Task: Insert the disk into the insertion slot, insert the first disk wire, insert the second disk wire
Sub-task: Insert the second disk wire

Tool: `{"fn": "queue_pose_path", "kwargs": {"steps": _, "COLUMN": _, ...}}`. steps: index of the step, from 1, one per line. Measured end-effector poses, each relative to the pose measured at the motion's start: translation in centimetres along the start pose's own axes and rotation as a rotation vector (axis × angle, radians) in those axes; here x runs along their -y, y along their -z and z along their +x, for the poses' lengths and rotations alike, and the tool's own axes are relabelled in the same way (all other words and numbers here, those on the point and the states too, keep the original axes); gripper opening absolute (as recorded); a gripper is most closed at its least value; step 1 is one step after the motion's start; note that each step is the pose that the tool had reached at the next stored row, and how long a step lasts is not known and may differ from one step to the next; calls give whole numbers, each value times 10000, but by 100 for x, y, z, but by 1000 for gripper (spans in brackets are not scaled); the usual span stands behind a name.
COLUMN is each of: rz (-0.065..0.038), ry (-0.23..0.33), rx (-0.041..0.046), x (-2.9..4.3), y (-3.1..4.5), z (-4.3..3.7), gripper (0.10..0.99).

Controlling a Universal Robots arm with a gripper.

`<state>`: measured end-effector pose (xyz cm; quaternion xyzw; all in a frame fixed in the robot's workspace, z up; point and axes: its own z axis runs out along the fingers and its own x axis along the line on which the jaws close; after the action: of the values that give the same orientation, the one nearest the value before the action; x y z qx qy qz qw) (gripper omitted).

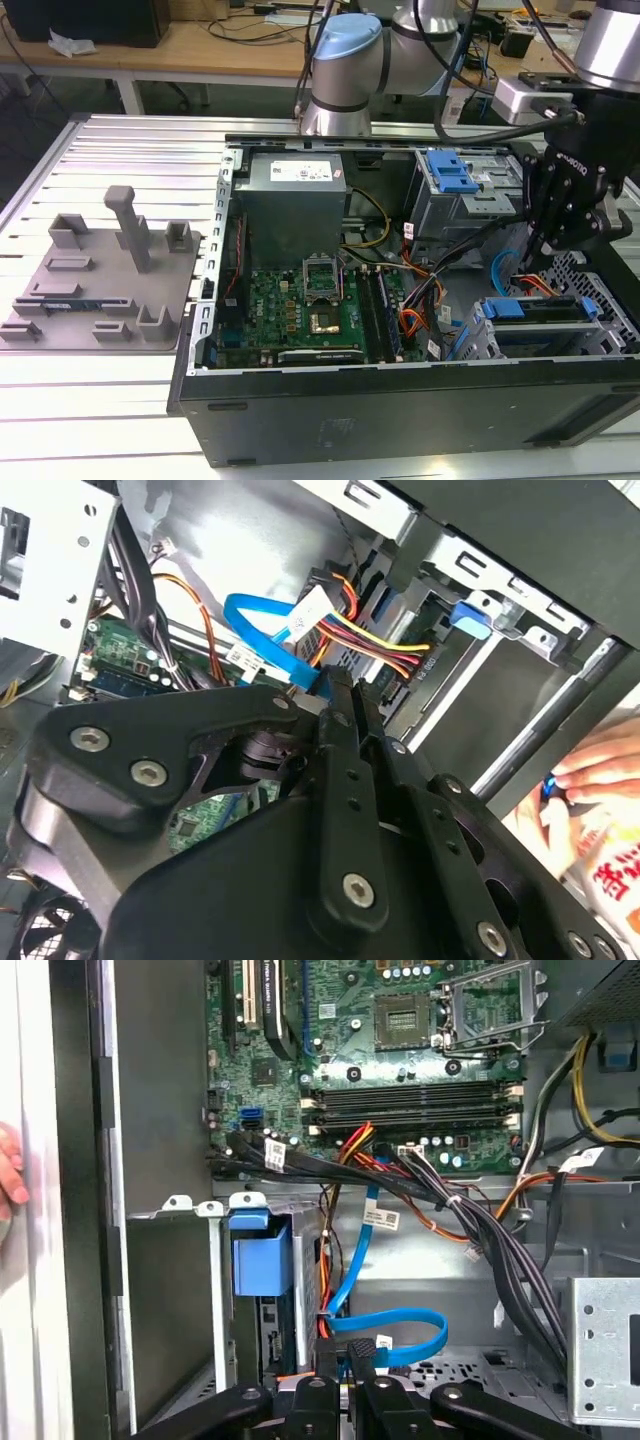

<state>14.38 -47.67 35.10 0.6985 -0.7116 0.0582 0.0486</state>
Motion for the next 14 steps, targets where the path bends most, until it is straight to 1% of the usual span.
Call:
{"fn": "queue_pose_path", "kwargs": {"steps": 1, "rz": -13, "ry": -2, "rx": 47, "x": 0, "y": -3, "z": 19, "gripper": 161}}
{"fn": "queue_pose_path", "kwargs": {"steps": 3, "rz": -40, "ry": -12, "rx": 103, "x": 0, "y": -7, "z": 48, "gripper": 161}}
{"fn": "queue_pose_path", "kwargs": {"steps": 5, "rz": -65, "ry": -51, "rx": 130, "x": 1, "y": -11, "z": 68, "gripper": 161}}
{"fn": "queue_pose_path", "kwargs": {"steps": 6, "rz": -101, "ry": -127, "rx": 140, "x": 2, "y": -13, "z": 81, "gripper": 161}}
{"fn": "queue_pose_path", "kwargs": {"steps": 8, "rz": -163, "ry": -244, "rx": 141, "x": 16, "y": -17, "z": 86, "gripper": 161}}
{"fn": "queue_pose_path", "kwargs": {"steps": 9, "rz": -174, "ry": -255, "rx": 131, "x": 79, "y": -19, "z": 84, "gripper": 161}}
{"fn": "queue_pose_path", "kwargs": {"steps": 10, "rz": -175, "ry": -265, "rx": 129, "x": 103, "y": -19, "z": 83, "gripper": 161}}
{"fn": "queue_pose_path", "kwargs": {"steps": 14, "rz": -187, "ry": -343, "rx": 122, "x": 110, "y": -19, "z": 81, "gripper": 161}}
